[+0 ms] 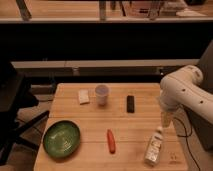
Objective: Pick up the ceramic cup
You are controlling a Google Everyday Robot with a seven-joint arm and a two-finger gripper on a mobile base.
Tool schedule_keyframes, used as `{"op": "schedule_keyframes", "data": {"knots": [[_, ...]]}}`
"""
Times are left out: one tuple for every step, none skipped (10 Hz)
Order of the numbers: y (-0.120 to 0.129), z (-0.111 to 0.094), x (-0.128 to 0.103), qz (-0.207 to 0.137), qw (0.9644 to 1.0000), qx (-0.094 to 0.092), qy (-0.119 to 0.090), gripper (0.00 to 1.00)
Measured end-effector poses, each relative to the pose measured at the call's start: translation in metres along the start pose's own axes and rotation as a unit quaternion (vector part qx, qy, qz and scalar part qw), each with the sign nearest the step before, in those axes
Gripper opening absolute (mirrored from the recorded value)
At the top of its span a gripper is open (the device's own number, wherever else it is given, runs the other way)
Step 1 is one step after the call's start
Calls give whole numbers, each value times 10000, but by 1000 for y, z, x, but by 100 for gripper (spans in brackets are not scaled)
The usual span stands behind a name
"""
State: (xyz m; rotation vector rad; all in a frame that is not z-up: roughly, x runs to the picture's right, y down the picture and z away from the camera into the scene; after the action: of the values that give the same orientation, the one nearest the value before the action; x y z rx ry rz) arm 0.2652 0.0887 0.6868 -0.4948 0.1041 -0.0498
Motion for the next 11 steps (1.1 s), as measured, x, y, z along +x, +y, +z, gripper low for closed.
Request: {"op": "schedule_keyframes", "data": {"knots": [[-13, -1, -14, -132, 9999, 82, 49, 80], [-20, 0, -21, -207, 9997, 113, 97, 80], [-21, -1, -22, -252, 9995, 137, 141, 80], [-21, -2, -22, -325, 9992, 160, 196, 80], [-26, -3, -25, -437, 9985, 221, 242, 80], [-34, -3, -35, -564, 9977, 278, 255, 80], [-41, -3, -42, -655, 9970, 321, 271, 80], [-47, -4, -52, -734, 9962, 375, 295, 80], [-53, -4, -60, -819, 9953, 416, 314, 80], [-56, -4, -63, -884, 9946, 438, 333, 80], [-58, -4, -64, -1003, 9933, 458, 355, 80]]}}
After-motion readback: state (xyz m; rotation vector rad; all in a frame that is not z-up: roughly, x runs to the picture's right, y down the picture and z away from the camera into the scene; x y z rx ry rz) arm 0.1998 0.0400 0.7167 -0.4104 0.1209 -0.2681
